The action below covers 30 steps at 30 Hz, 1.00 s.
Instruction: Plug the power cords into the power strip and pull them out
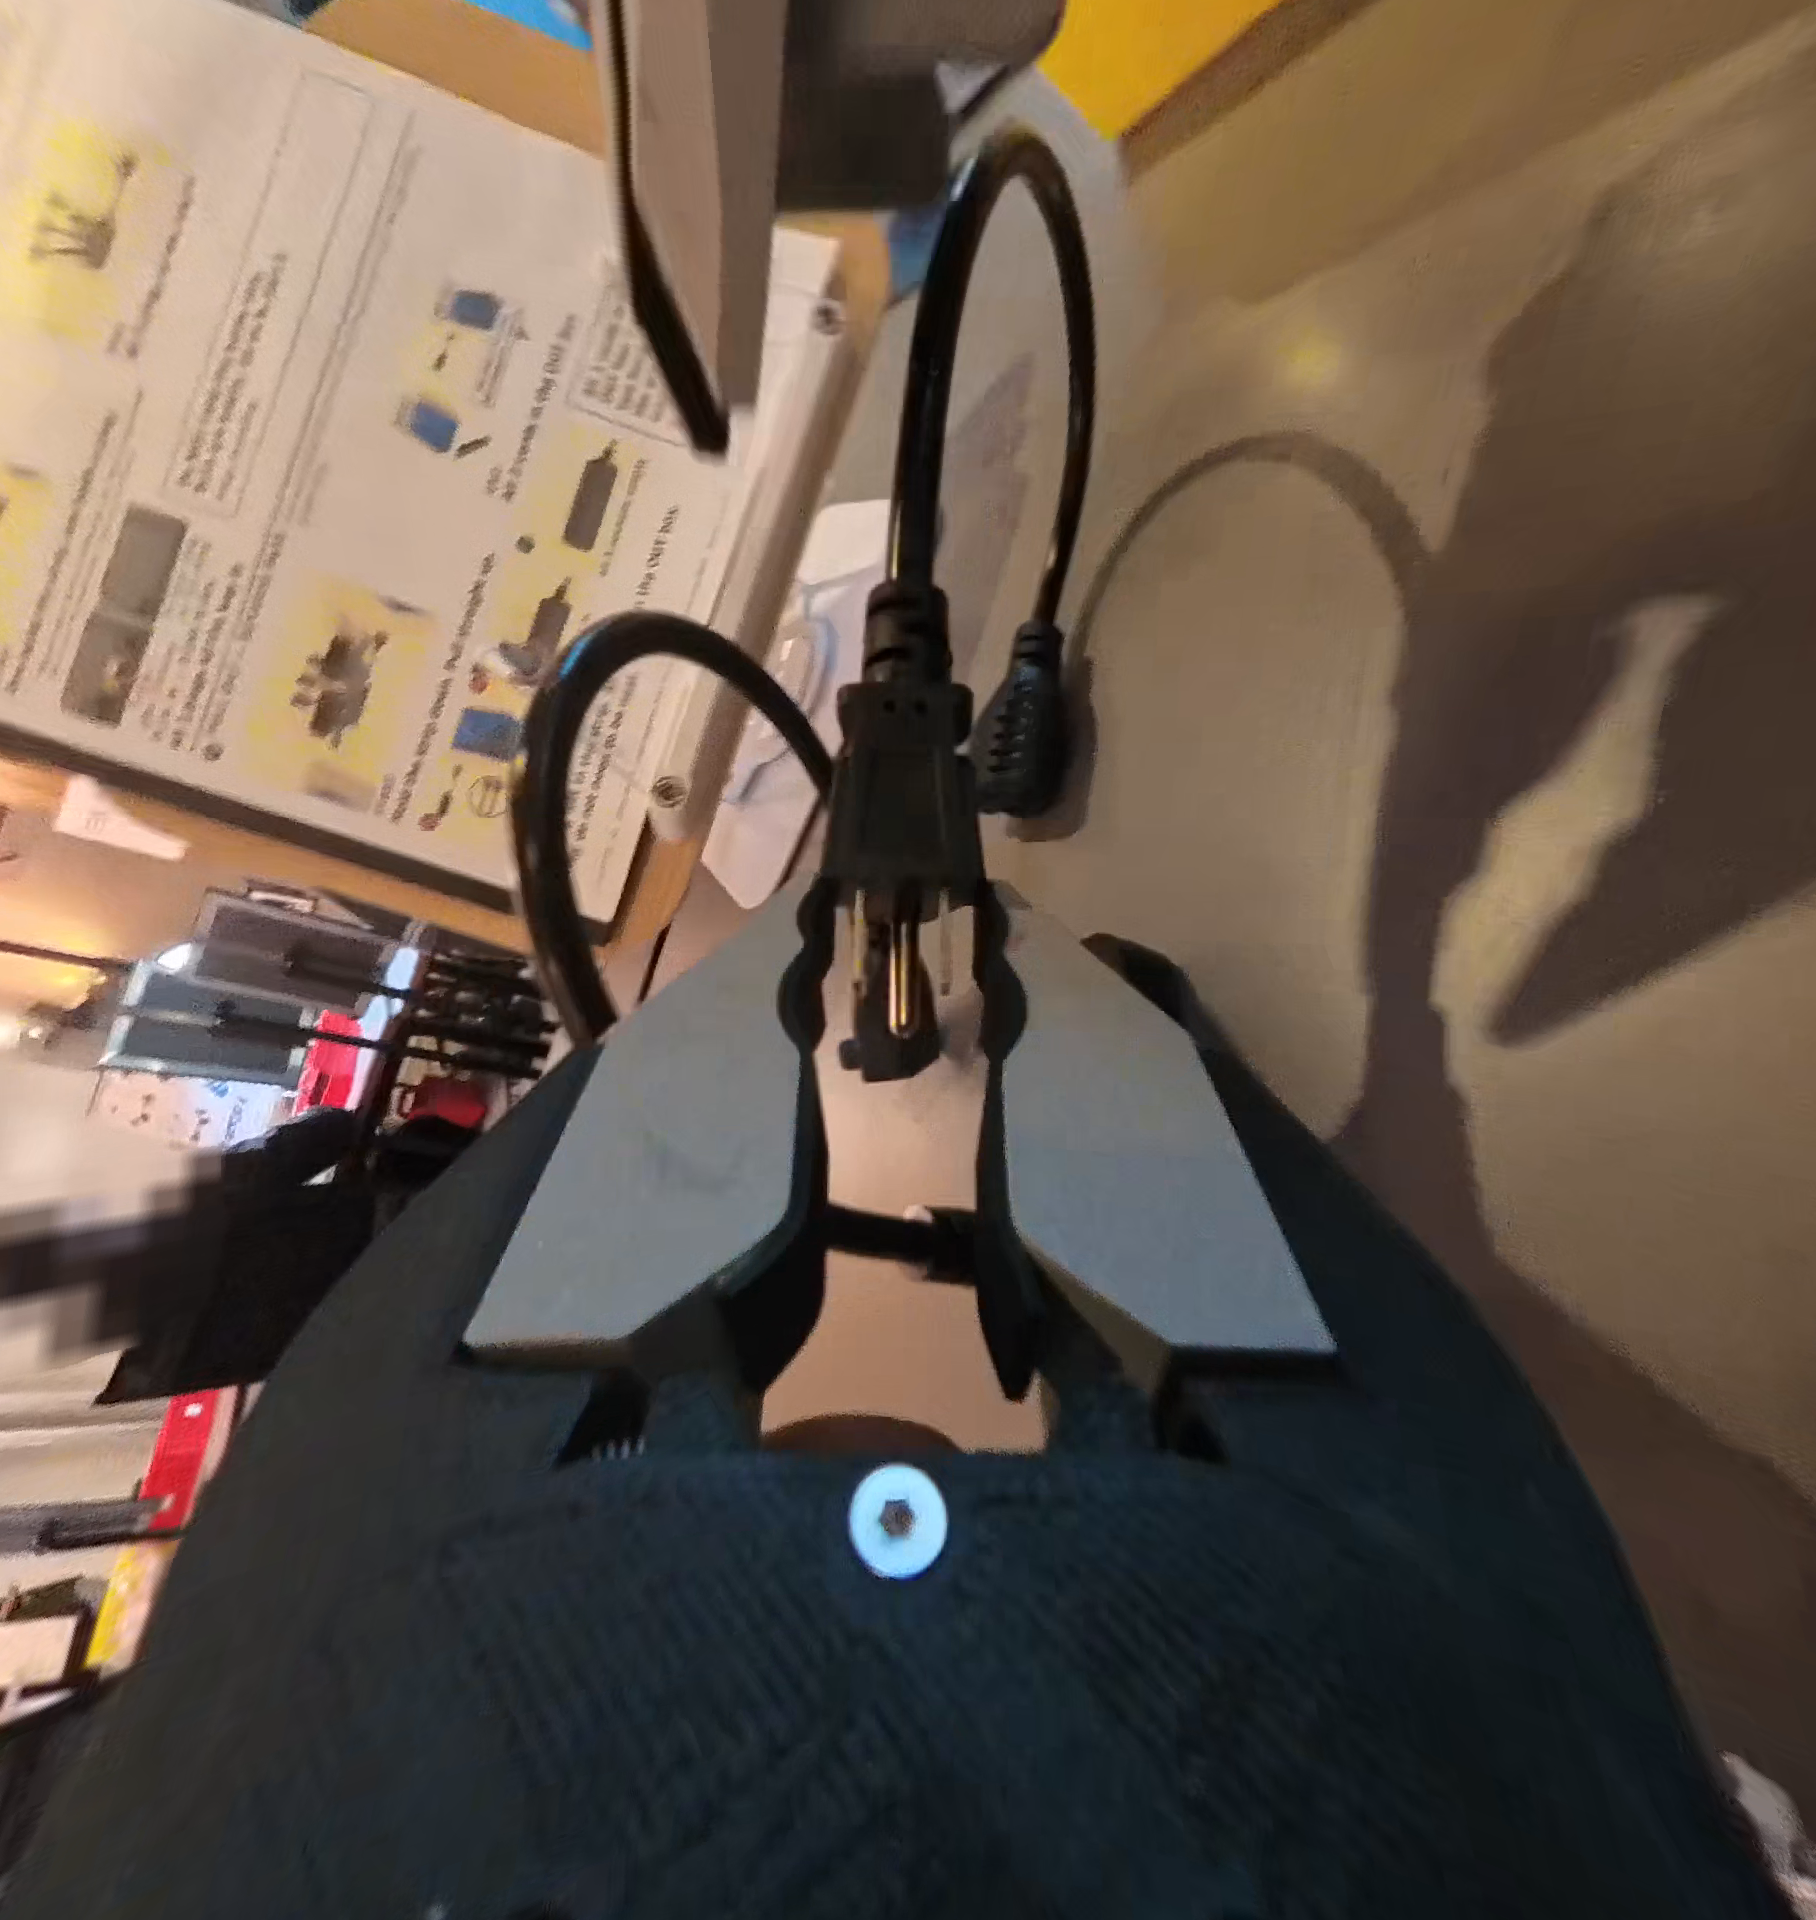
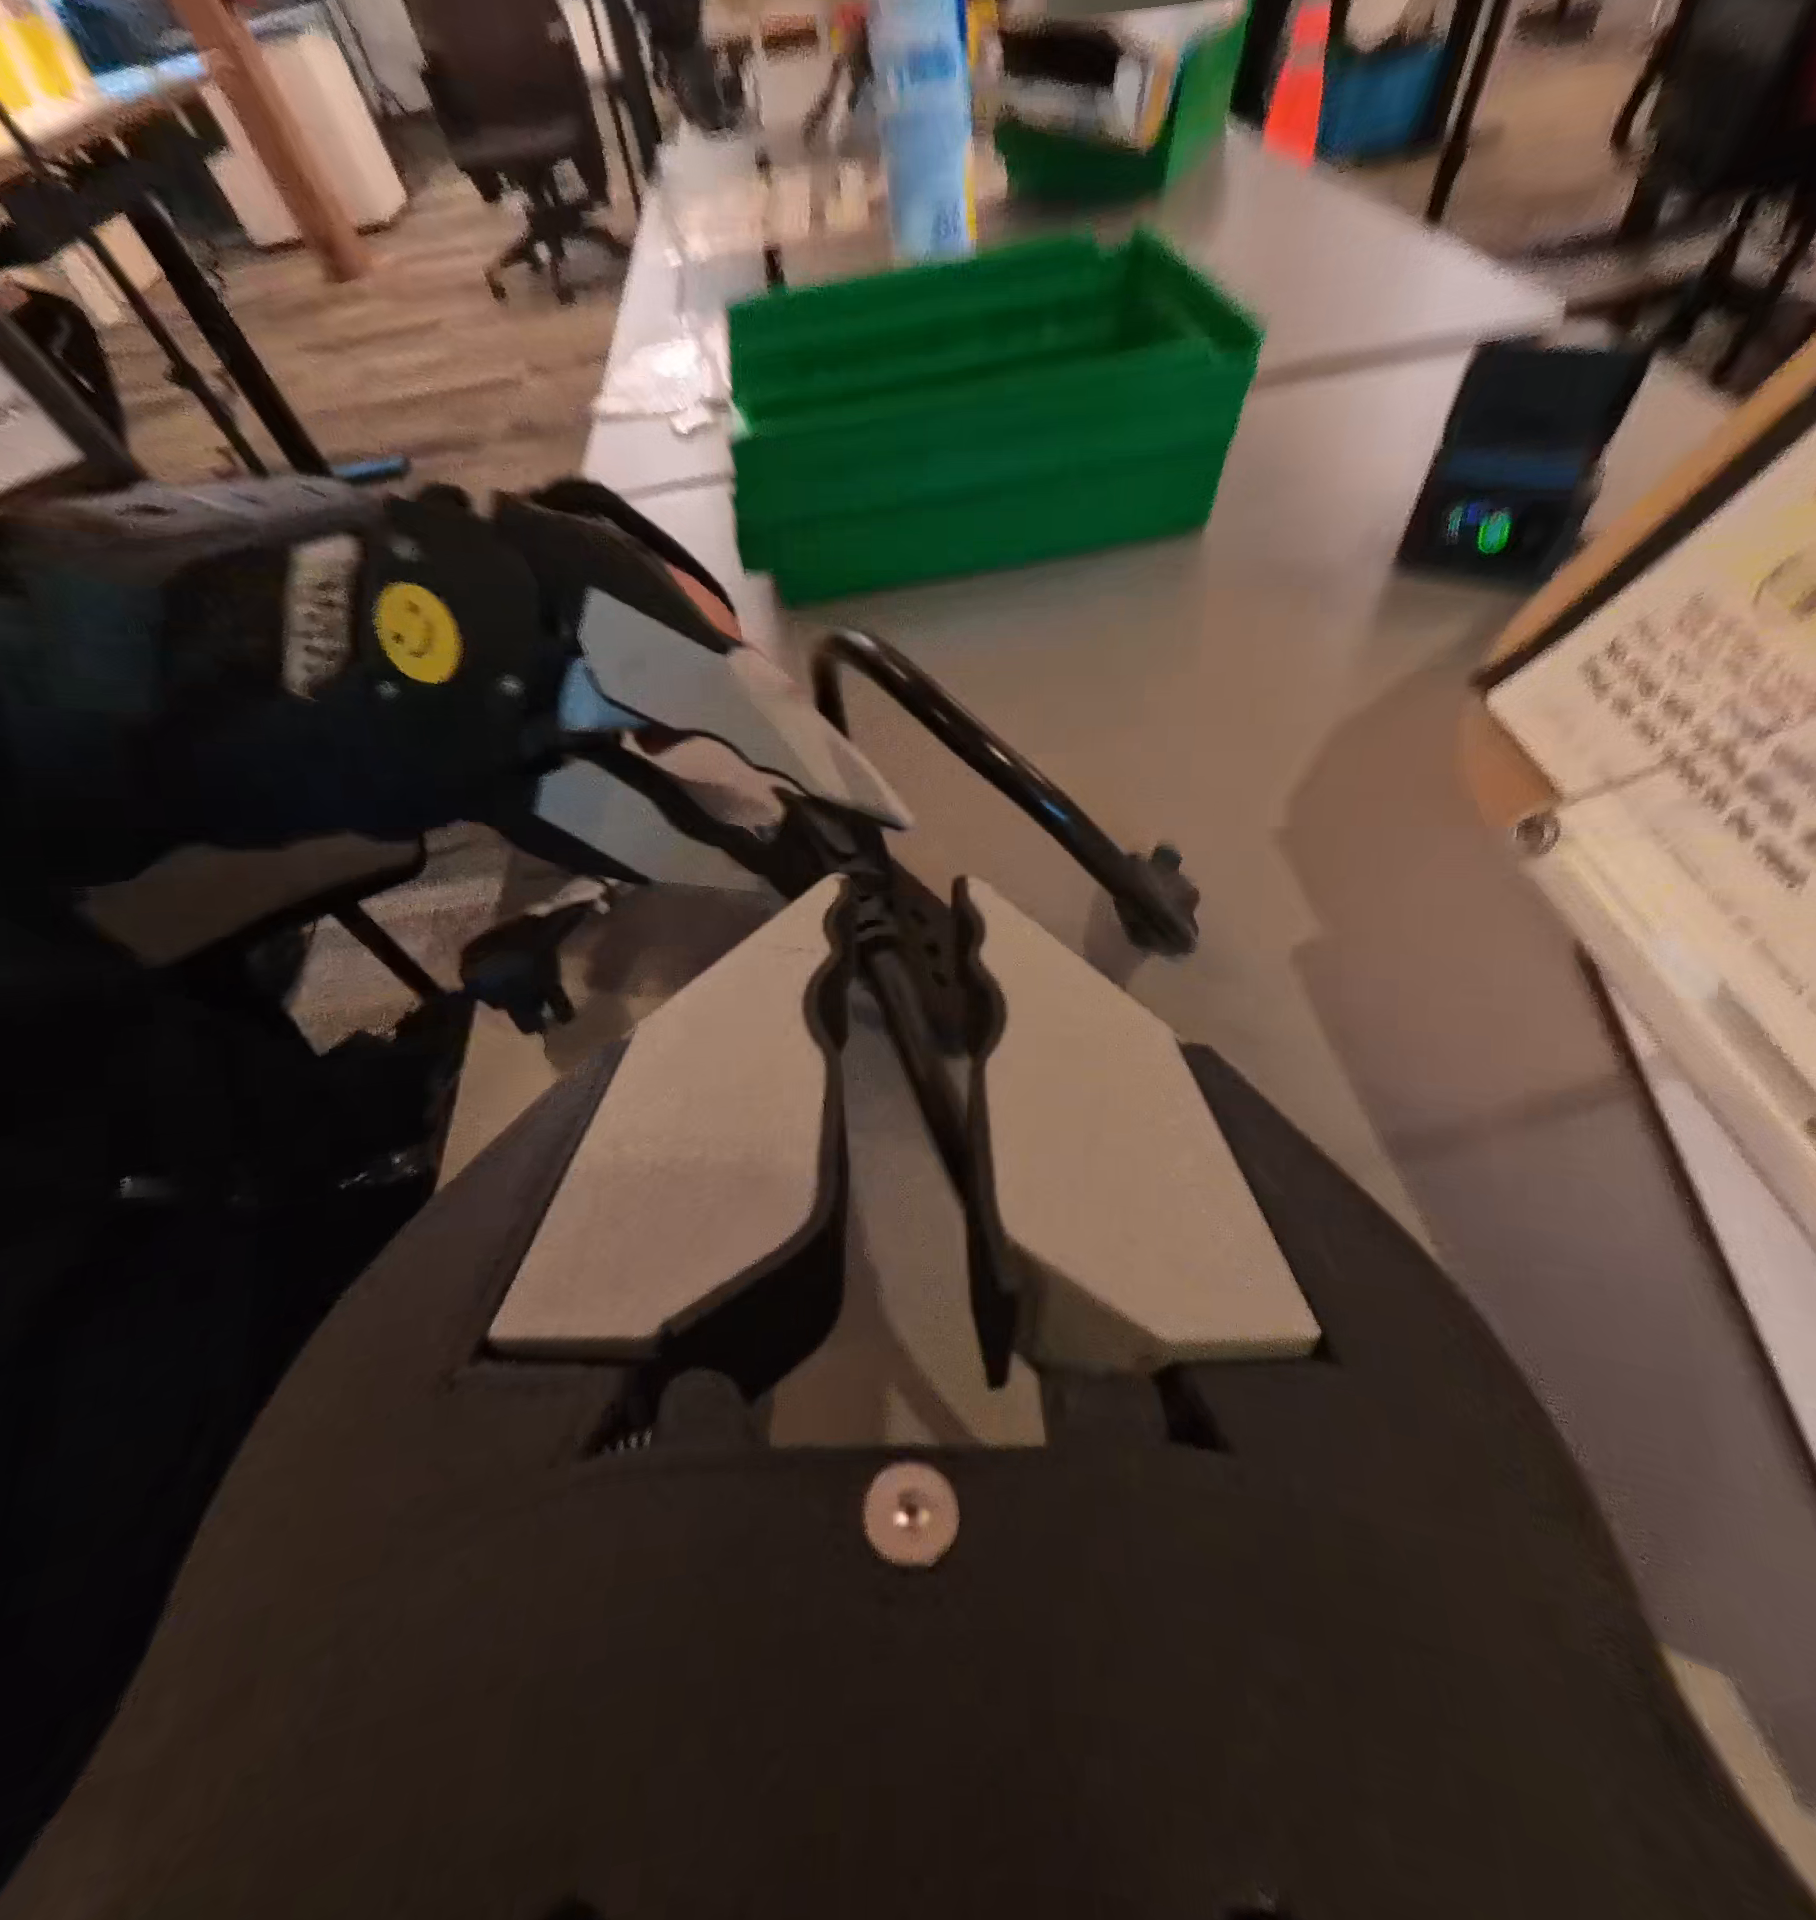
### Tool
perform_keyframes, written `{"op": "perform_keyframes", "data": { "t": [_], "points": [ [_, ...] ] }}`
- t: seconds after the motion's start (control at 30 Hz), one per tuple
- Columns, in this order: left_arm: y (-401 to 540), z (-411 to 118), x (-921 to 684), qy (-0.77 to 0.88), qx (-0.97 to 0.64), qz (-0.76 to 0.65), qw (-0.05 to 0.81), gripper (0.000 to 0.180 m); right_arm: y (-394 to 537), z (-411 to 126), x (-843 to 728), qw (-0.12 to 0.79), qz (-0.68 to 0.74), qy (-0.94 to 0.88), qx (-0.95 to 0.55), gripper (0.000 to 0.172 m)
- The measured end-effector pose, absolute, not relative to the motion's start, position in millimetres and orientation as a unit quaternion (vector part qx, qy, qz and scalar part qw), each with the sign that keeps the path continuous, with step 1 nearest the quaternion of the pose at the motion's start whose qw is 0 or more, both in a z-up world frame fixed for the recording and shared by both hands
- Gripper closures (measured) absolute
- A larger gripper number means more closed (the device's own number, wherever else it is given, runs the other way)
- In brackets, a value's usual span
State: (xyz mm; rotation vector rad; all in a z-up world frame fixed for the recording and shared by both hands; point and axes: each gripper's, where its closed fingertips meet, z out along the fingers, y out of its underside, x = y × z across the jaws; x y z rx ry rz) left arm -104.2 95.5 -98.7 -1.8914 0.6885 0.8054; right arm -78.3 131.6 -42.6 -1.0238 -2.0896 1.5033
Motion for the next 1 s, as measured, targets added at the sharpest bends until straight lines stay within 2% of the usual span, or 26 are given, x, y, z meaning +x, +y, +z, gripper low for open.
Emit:
{"op": "perform_keyframes", "data": {
  "t": [0.07, 0.13, 0.2, 0.27, 0.37, 0.4, 0.43, 0.5, 0.6, 0.83, 0.93, 1.0],
  "points": [
    [91, -89, -107, 0.277, -0.751, 0.353, 0.484, 0.156, 125, -31, -67, 0.191, 0.560, -0.730, -0.341, 0.158],
    [88, -82, -108, 0.289, -0.728, 0.387, 0.486, 0.156, 113, -40, -61, 0.153, 0.566, -0.735, -0.342, 0.161],
    [85, -77, -111, 0.307, -0.696, 0.447, 0.470, 0.156, 98, -65, -59, 0.078, 0.541, -0.754, -0.364, 0.154],
    [84, -75, -115, 0.329, -0.656, 0.513, 0.445, 0.156, 81, -86, -54, -0.022, 0.527, -0.755, -0.389, 0.158],
    [82, -77, -116, 0.368, -0.590, 0.592, 0.407, 0.157, 63, -83, -59, -0.132, 0.577, -0.688, -0.420, 0.156],
    [82, -78, -115, 0.373, -0.580, 0.599, 0.407, 0.157, 64, -81, -64, -0.139, 0.595, -0.667, -0.426, 0.168],
    [81, -78, -115, 0.376, -0.570, 0.608, 0.405, 0.157, 66, -80, -68, -0.137, 0.609, -0.650, -0.433, 0.172],
    [80, -74, -119, 0.373, -0.551, 0.629, 0.402, 0.156, 73, -81, -77, -0.125, 0.628, -0.618, -0.456, 0.170],
    [78, -68, -125, 0.371, -0.535, 0.651, 0.391, 0.156, 82, -84, -87, -0.140, 0.646, -0.571, -0.487, 0.143],
    [87, -68, -117, 0.393, -0.516, 0.667, 0.366, 0.157, 73, -91, -103, -0.161, 0.685, -0.490, -0.514, 0.115],
    [90, -68, -118, 0.395, -0.518, 0.671, 0.354, 0.157, 72, -83, -102, -0.185, 0.713, -0.460, -0.495, 0.133],
    [90, -70, -119, 0.399, -0.516, 0.675, 0.345, 0.157, 72, -83, -101, -0.194, 0.722, -0.446, -0.492, 0.138]
  ]
}}
